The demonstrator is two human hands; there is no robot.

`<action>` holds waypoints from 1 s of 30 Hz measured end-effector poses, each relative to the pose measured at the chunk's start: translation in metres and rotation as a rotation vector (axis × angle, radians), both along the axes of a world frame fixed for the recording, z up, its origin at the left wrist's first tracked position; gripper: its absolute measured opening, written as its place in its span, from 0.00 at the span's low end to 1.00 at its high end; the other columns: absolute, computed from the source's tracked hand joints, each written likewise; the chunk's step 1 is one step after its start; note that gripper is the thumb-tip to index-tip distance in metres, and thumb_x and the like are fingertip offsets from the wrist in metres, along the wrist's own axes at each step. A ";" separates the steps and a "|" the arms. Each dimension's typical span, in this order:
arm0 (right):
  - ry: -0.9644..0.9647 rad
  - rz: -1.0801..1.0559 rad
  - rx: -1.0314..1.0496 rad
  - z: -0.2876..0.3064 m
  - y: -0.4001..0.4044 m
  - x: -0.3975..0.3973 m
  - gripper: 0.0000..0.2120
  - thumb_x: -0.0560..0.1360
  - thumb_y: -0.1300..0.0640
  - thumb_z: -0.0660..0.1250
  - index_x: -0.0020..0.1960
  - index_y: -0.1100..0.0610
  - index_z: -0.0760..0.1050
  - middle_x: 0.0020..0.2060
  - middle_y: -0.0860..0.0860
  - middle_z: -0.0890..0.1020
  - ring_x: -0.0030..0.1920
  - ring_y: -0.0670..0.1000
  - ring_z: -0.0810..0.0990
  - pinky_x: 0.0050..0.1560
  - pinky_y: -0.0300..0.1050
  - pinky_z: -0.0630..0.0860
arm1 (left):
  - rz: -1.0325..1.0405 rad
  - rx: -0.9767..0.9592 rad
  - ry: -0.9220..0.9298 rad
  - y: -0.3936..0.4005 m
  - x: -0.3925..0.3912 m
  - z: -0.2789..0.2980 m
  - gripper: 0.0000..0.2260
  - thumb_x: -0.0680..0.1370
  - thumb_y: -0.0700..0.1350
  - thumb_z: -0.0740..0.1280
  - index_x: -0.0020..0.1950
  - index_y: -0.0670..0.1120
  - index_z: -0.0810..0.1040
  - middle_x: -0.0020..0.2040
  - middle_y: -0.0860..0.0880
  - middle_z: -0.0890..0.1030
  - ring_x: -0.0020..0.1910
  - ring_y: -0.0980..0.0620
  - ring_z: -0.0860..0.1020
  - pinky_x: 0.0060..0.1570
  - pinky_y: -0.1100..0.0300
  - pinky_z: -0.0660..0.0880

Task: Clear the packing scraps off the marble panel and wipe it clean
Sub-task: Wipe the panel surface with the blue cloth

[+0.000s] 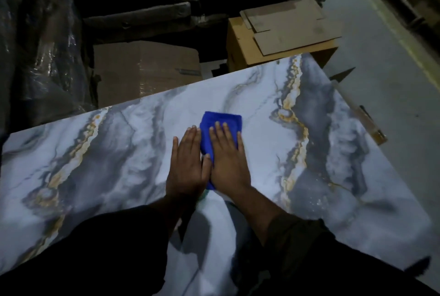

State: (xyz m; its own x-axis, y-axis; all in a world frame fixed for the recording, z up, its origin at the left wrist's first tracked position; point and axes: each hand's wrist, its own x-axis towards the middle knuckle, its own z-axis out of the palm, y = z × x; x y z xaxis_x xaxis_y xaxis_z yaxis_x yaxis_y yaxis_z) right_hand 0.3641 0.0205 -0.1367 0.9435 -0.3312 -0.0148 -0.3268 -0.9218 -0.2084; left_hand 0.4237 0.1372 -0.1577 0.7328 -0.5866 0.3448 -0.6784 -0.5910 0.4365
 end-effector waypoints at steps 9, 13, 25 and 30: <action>-0.008 -0.227 0.037 -0.004 0.027 -0.188 0.38 0.77 0.42 0.57 0.83 0.54 0.53 0.82 0.50 0.53 0.82 0.50 0.46 0.80 0.56 0.45 | 0.017 0.178 -0.051 0.001 -0.004 0.008 0.27 0.80 0.54 0.60 0.74 0.39 0.71 0.74 0.41 0.72 0.78 0.43 0.65 0.78 0.37 0.54; 0.010 -0.531 0.030 -0.005 0.038 -0.254 0.37 0.78 0.40 0.52 0.83 0.54 0.52 0.82 0.52 0.54 0.82 0.53 0.50 0.80 0.59 0.51 | -0.008 0.421 -0.209 -0.001 -0.012 0.012 0.24 0.83 0.53 0.58 0.74 0.40 0.71 0.75 0.40 0.71 0.79 0.41 0.62 0.76 0.32 0.53; 0.010 -0.695 -0.011 -0.005 0.097 -0.247 0.35 0.78 0.45 0.52 0.80 0.61 0.59 0.79 0.59 0.61 0.80 0.60 0.58 0.77 0.65 0.58 | -0.390 0.281 -0.091 -0.001 -0.184 0.004 0.22 0.84 0.48 0.55 0.75 0.38 0.72 0.75 0.39 0.72 0.78 0.41 0.66 0.76 0.37 0.60; 0.014 -0.521 -0.018 -0.009 0.045 -0.273 0.36 0.79 0.40 0.51 0.83 0.56 0.53 0.82 0.53 0.54 0.82 0.52 0.47 0.81 0.58 0.48 | -0.377 0.320 -0.139 -0.003 -0.185 0.010 0.22 0.84 0.48 0.57 0.75 0.38 0.71 0.75 0.39 0.72 0.78 0.41 0.66 0.76 0.37 0.61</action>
State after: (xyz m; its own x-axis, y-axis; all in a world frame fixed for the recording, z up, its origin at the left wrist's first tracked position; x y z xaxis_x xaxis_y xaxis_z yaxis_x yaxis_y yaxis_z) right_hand 0.0913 0.0651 -0.1452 0.6535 -0.7568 -0.0163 -0.7456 -0.6399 -0.1860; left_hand 0.2389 0.1342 -0.1476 0.4100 -0.8935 0.1834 -0.9089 -0.3834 0.1643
